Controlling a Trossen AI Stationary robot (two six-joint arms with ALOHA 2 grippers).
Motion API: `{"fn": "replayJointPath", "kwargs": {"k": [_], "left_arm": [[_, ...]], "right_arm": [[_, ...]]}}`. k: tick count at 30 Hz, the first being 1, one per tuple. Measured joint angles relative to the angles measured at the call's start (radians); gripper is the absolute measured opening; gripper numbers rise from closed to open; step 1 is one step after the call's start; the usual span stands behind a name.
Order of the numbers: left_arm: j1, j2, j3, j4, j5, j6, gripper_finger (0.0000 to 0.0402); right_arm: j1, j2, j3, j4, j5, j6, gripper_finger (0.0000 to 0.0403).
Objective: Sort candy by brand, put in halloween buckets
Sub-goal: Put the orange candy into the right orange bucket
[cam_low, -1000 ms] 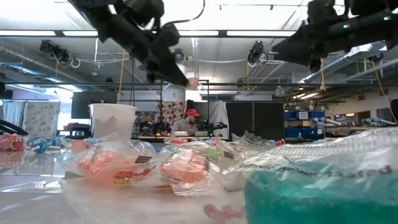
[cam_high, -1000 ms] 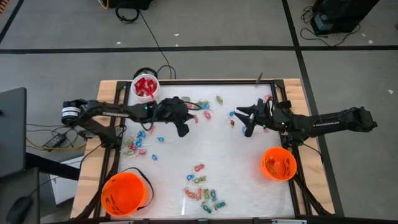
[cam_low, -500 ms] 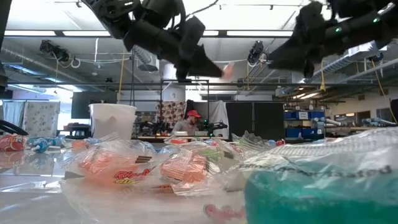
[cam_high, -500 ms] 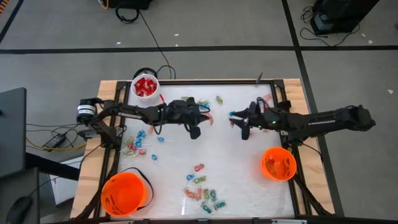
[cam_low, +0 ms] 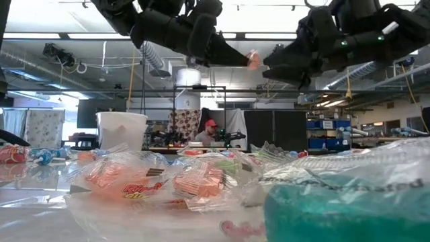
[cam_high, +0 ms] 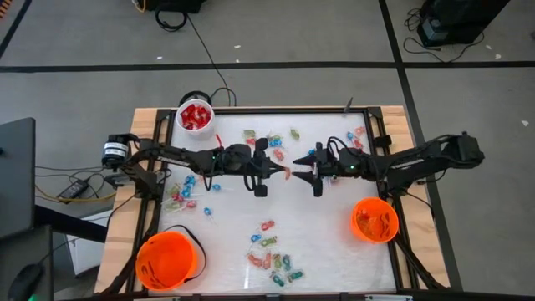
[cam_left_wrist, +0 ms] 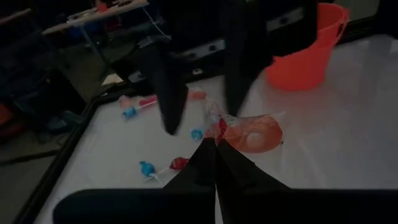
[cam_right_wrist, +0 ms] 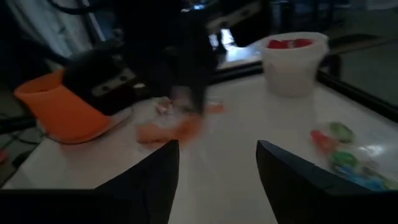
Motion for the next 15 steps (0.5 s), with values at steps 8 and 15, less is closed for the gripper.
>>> {"fn": "replayJointPath", "kwargs": {"k": [8, 15], "left_arm": [[0.001, 0.000, 0.000, -0.003, 0.001, 0.007, 0.0003], [0.000, 0.000, 0.000, -0.025, 0.004, -0.033, 0.0019]], "right_arm": [[0.000, 0.103, 0.081, 0.000, -0.127, -0.028, 0.0188], [0.000, 0.129, 0.122, -0.072, -0.122, -0.026, 0.0084]]}}
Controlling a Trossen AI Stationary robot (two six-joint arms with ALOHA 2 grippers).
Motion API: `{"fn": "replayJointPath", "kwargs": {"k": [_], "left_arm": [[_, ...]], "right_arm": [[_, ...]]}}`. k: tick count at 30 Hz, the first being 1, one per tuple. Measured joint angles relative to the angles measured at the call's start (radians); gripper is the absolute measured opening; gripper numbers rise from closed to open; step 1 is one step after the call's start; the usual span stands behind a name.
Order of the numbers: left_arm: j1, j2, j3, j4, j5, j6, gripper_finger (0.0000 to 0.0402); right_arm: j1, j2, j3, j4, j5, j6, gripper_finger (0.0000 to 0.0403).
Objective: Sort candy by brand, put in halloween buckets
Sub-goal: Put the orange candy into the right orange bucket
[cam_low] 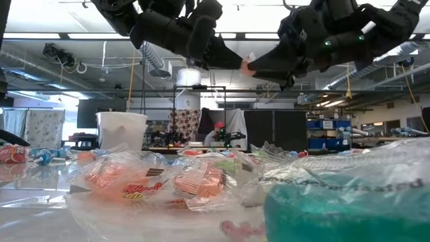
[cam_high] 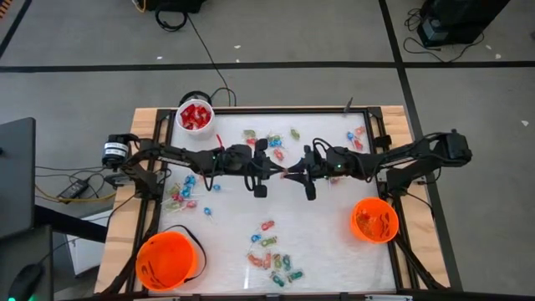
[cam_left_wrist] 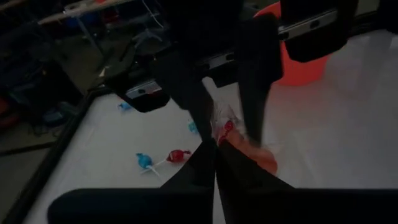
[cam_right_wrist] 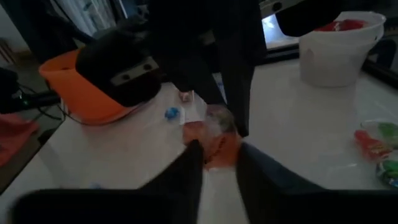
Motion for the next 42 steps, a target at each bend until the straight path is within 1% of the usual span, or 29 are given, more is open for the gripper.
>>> {"fn": "replayJointPath", "kwargs": {"k": [2, 3, 5, 6, 9, 12, 16, 18, 21, 24, 28, 34, 38, 42], "left_arm": [[-0.004, 0.000, 0.000, -0.010, 0.004, -0.013, 0.0036], [-0.004, 0.000, 0.000, -0.016, 0.005, -0.016, 0.0046], [-0.005, 0.000, 0.000, -0.052, 0.003, -0.021, 0.0072], [-0.003, 0.000, 0.000, -0.073, -0.003, -0.030, 0.0086], [0.015, 0.000, 0.000, -0.147, -0.047, -0.053, 0.0126], [0.045, 0.000, 0.000, -0.231, -0.095, -0.084, 0.0152], [0.106, 0.000, 0.000, -0.323, -0.106, -0.130, 0.0157], [0.140, 0.000, 0.000, -0.350, -0.135, -0.156, 0.0157], [0.196, 0.000, 0.000, -0.375, -0.166, -0.196, 0.0157], [0.249, 0.000, 0.000, -0.402, -0.172, -0.224, 0.0157], [0.297, 0.000, 0.000, -0.435, -0.173, -0.265, 0.0157], [0.308, 0.000, 0.000, -0.452, -0.172, -0.281, 0.0157], [0.297, 0.000, 0.000, -0.517, -0.172, -0.281, 0.0157], [0.292, 0.000, 0.000, -0.566, -0.171, -0.280, 0.0157]], "right_arm": [[0.000, -0.015, 0.003, -0.041, -0.005, -0.015, 0.0032], [0.000, -0.030, 0.004, -0.070, -0.010, -0.030, 0.0020], [-0.003, -0.067, 0.005, -0.154, -0.037, -0.032, 0.0018], [-0.007, -0.089, 0.015, -0.225, -0.055, -0.022, 0.0019], [-0.019, -0.172, 0.080, -0.520, -0.067, 0.006, 0.0010], [-0.018, -0.239, 0.179, -0.887, -0.032, 0.030, 0.0007], [0.013, -0.288, 0.317, -1.295, 0.057, 0.114, 0.0009], [0.032, -0.301, 0.376, -1.465, 0.078, 0.167, 0.0007], [0.069, -0.326, 0.438, -1.673, 0.075, 0.251, 0.0006], [0.113, -0.350, 0.477, -1.825, 0.071, 0.341, 0.0009], [0.178, -0.381, 0.506, -1.970, 0.049, 0.452, 0.0009], [0.298, -0.410, 0.507, -2.088, 0.003, 0.620, 0.0010], [0.451, -0.411, 0.474, -2.075, -0.017, 0.776, 0.0014], [0.601, -0.400, 0.422, -1.995, -0.019, 0.891, 0.0017]]}}
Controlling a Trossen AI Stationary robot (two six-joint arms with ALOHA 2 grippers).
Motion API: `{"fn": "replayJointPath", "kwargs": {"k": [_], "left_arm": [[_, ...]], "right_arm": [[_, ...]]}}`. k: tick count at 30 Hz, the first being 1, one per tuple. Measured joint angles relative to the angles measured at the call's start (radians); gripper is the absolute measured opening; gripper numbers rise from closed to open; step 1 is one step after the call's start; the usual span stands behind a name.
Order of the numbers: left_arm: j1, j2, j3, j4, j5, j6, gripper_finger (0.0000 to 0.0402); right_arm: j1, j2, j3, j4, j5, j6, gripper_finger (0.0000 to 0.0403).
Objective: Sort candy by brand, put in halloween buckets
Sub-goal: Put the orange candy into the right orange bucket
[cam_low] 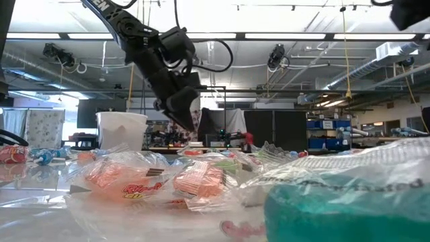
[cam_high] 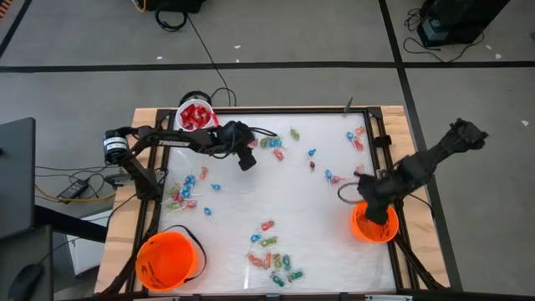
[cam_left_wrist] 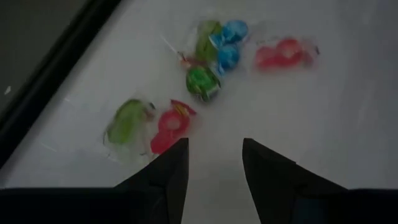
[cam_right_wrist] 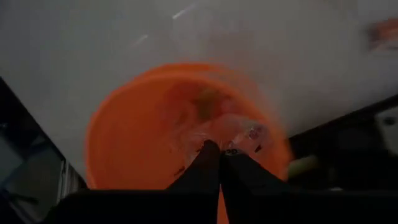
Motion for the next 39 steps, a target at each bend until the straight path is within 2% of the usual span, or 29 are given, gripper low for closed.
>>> {"fn": "replayJointPath", "kwargs": {"k": [6, 11, 15, 19, 24, 30, 35, 39], "left_arm": [[-0.001, 0.000, 0.000, 0.007, 0.000, 0.000, 0.0157], [-0.001, 0.000, 0.000, 0.020, 0.000, -0.001, 0.0157], [-0.002, 0.000, 0.000, 0.020, 0.000, -0.026, 0.0157], [-0.003, 0.000, 0.000, 0.050, 0.000, -0.065, 0.0157], [-0.003, 0.000, 0.000, 0.079, 0.000, -0.077, 0.0157], [-0.003, 0.000, 0.000, 0.072, 0.000, -0.077, 0.0157], [-0.003, 0.000, 0.000, 0.073, 0.000, -0.051, 0.0157], [-0.003, 0.000, 0.000, 0.081, 0.000, -0.023, 0.0157]], "right_arm": [[0.134, 0.043, -0.087, 0.160, 0.000, 0.109, 0.0015], [0.179, 0.096, -0.162, 0.252, 0.004, 0.154, 0.0018], [0.199, 0.140, -0.196, 0.267, 0.054, 0.192, 0.0025], [0.206, 0.177, -0.198, 0.311, 0.119, 0.199, 0.0045], [0.206, 0.196, -0.197, 0.378, 0.090, 0.184, 0.0086], [0.204, 0.188, -0.130, 0.311, -0.046, 0.233, 0.0130], [0.203, 0.155, -0.034, 0.208, -0.003, 0.159, 0.0135], [0.203, 0.123, 0.044, 0.113, 0.076, 0.124, 0.0133]]}}
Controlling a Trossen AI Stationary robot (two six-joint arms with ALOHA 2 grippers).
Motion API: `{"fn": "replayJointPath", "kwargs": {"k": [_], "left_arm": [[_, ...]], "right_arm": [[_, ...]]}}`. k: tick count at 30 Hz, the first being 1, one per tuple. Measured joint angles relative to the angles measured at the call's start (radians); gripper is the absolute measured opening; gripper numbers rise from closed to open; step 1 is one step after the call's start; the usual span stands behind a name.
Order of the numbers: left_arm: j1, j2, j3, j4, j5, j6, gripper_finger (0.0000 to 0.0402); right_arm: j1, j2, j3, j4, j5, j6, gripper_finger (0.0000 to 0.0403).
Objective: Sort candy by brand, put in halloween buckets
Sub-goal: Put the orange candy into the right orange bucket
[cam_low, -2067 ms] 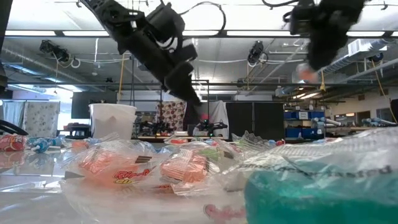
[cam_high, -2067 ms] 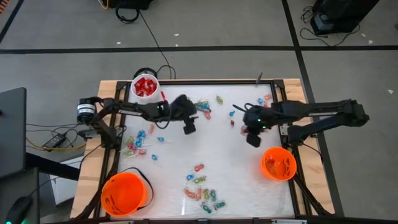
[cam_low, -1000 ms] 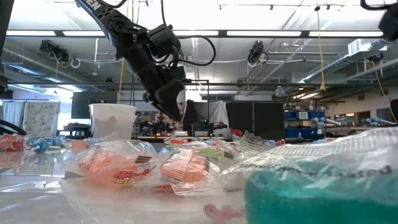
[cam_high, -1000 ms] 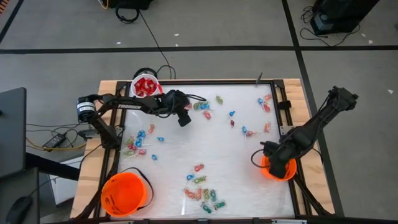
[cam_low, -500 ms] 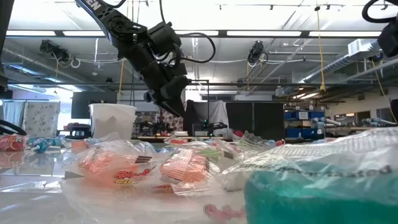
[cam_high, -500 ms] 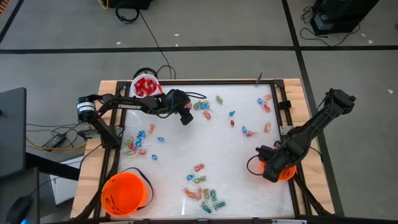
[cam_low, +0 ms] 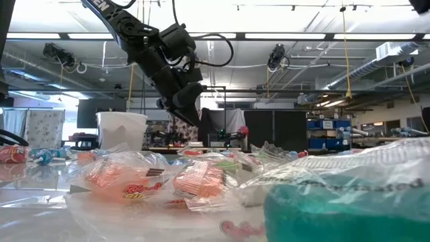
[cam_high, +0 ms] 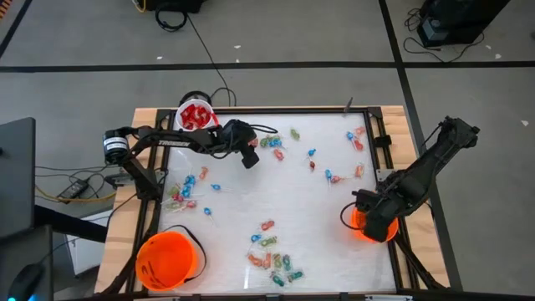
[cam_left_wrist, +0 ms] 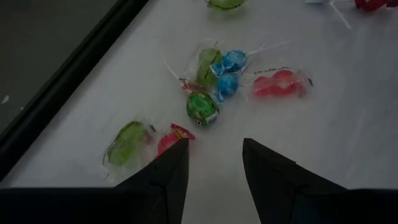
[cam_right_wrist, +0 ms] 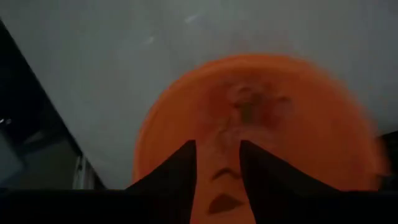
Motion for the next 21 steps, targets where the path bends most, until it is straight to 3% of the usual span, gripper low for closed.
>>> {"fn": "replayJointPath", "kwargs": {"k": [3, 6, 9, 16, 21], "left_arm": [[0.000, 0.000, 0.000, 0.018, 0.000, 0.001, 0.0157], [0.001, 0.000, 0.000, 0.037, -0.006, 0.002, 0.0157], [0.001, 0.000, 0.000, 0.046, -0.007, 0.002, 0.0157], [0.001, 0.000, 0.000, 0.035, -0.007, 0.000, 0.0157], [0.001, 0.000, 0.000, 0.033, -0.007, -0.001, 0.0157]], "right_arm": [[-0.019, -0.014, 0.065, -0.125, 0.130, -0.007, 0.0133], [-0.066, -0.018, 0.115, -0.298, 0.359, 0.047, 0.0132], [-0.170, -0.033, 0.104, -0.300, 0.531, 0.039, 0.0131], [-0.625, 0.010, 0.027, -0.320, 0.566, -0.167, 0.0119], [-0.981, 0.063, -0.017, -0.192, 0.575, -0.490, 0.0119]]}}
